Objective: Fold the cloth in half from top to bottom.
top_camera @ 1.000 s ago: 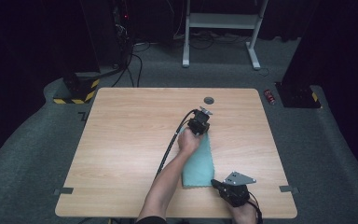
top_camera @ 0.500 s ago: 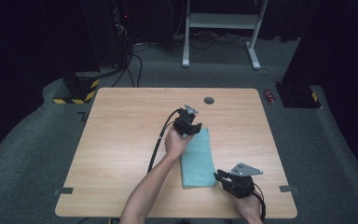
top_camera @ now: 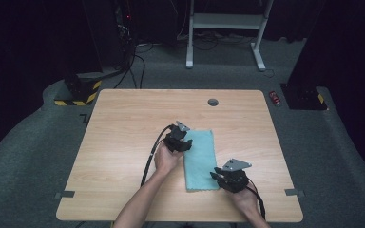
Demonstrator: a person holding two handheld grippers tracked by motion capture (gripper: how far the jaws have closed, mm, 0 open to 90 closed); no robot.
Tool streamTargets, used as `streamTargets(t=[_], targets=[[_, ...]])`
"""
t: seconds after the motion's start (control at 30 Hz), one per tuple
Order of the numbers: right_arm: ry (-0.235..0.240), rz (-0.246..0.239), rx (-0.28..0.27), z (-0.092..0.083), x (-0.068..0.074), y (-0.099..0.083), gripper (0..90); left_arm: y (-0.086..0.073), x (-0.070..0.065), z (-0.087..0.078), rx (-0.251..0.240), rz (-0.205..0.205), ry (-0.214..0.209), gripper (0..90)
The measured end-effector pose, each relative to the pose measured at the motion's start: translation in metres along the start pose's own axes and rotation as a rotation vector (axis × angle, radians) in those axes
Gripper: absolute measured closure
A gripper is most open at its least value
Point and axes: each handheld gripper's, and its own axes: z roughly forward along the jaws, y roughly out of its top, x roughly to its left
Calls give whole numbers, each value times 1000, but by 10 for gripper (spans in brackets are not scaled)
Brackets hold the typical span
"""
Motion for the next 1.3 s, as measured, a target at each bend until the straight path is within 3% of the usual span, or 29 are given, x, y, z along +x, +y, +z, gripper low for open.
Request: streamTargets(t=[0.23, 0.37, 0.47, 0.57, 0.7, 0.77, 1.0, 1.2, 1.3], targets=[[0, -6, 13, 4, -1, -3, 702, -11, 9, 4, 37, 3, 40, 531], [4, -6, 14, 4, -1, -4, 702, -15, 13, 3, 31, -24, 37, 523], [3, -9, 13, 4, -1, -4, 701, -14, 12, -2, 16, -29, 26, 519], [3, -11, 11, 4, -1, -4, 701, -16, 6, -15, -27, -46, -21, 500], [1, -12, 9, 4, -1, -4, 700, -25, -7, -29, -49, -47, -64, 464], [1, -14, 6, 4, -1, -4, 700, -31, -11, -30, -41, -37, -54, 443], [-4, -18, 6, 4, 0, -4, 700, -50, -13, -25, -1, -59, -35, 424], [-5, -20, 4, 4, 0, -5, 700, -55, -15, -33, -26, -71, 0, 426], [-9, -20, -3, 4, 1, -5, 699, -56, -18, -43, -60, -98, -38, 424]])
